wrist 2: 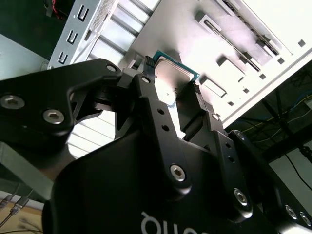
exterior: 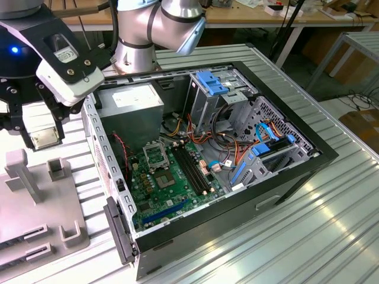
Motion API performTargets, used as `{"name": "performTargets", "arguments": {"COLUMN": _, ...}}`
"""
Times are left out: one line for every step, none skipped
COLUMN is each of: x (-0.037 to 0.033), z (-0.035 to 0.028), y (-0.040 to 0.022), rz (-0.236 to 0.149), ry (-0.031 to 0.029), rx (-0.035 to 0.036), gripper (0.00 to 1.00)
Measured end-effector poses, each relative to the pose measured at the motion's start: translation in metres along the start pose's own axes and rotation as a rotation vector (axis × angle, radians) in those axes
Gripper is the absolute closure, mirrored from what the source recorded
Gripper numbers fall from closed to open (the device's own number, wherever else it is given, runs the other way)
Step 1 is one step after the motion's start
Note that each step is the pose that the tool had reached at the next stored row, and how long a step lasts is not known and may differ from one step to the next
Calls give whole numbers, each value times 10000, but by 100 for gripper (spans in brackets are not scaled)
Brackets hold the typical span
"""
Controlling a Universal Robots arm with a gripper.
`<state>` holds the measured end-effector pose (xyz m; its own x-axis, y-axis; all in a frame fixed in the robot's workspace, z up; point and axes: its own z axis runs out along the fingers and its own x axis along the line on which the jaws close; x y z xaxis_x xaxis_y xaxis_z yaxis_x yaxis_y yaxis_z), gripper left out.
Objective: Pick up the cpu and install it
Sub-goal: 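Pick up the cpu and move it towards the insertion slot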
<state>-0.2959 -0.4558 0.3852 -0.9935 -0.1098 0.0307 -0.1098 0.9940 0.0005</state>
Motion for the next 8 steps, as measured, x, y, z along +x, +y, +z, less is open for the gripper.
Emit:
{"name": "performTargets", "arguments": {"x": -5, "z": -6, "y": -1, "rz": 0, "ry": 0, "rx": 0, "gripper": 56}}
{"name": "performTargets", "arguments": {"x": -11, "z": -12, "y": -1, "rz": 0, "ry": 0, "rx": 0, "gripper": 56}}
{"name": "performTargets", "arguments": {"x": -17, "z": -18, "y": -2, "rz": 0, "ry": 1, "rx": 0, "gripper": 56}}
{"name": "performTargets", "arguments": {"x": -23, "z": -22, "y": -3, "rz": 0, "ry": 1, "rx": 1, "gripper": 56}}
{"name": "performTargets", "arguments": {"x": -29, "z": -25, "y": -3, "rz": 1, "ry": 2, "rx": 2, "gripper": 56}}
{"name": "performTargets", "arguments": {"x": -36, "z": -26, "y": -4, "rz": 1, "ry": 1, "rx": 1, "gripper": 56}}
{"name": "performTargets", "arguments": {"x": -45, "z": -28, "y": -5, "rz": 0, "ry": 2, "rx": 1, "gripper": 56}}
{"name": "performTargets", "arguments": {"x": -57, "z": -28, "y": -6, "rz": 0, "ry": 1, "rx": 1, "gripper": 56}}
